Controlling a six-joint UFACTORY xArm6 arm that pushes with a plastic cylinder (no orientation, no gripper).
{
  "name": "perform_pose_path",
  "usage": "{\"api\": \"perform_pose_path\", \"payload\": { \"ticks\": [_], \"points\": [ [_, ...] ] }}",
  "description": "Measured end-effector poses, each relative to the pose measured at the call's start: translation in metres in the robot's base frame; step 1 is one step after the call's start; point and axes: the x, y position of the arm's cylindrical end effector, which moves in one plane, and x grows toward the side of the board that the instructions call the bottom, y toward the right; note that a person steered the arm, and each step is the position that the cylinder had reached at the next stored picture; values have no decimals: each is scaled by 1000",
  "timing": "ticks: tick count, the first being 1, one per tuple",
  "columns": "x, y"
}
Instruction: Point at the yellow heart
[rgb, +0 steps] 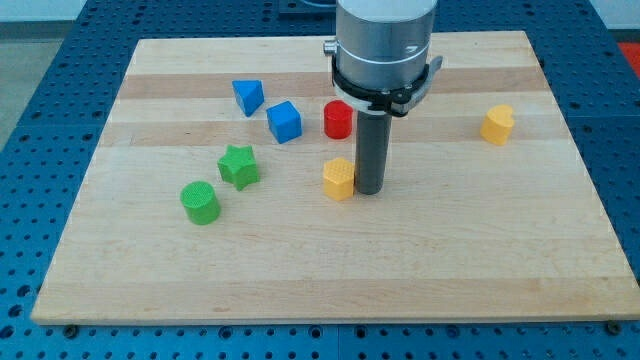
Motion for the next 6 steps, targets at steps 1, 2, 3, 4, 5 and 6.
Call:
{"api": "perform_pose_path", "payload": {
  "ticks": [1, 2, 3, 4, 5, 6],
  "points": [
    [12, 29],
    [25, 86],
    [31, 114],
    [40, 181],
    [-17, 234],
    [-71, 238]
  ]
}}
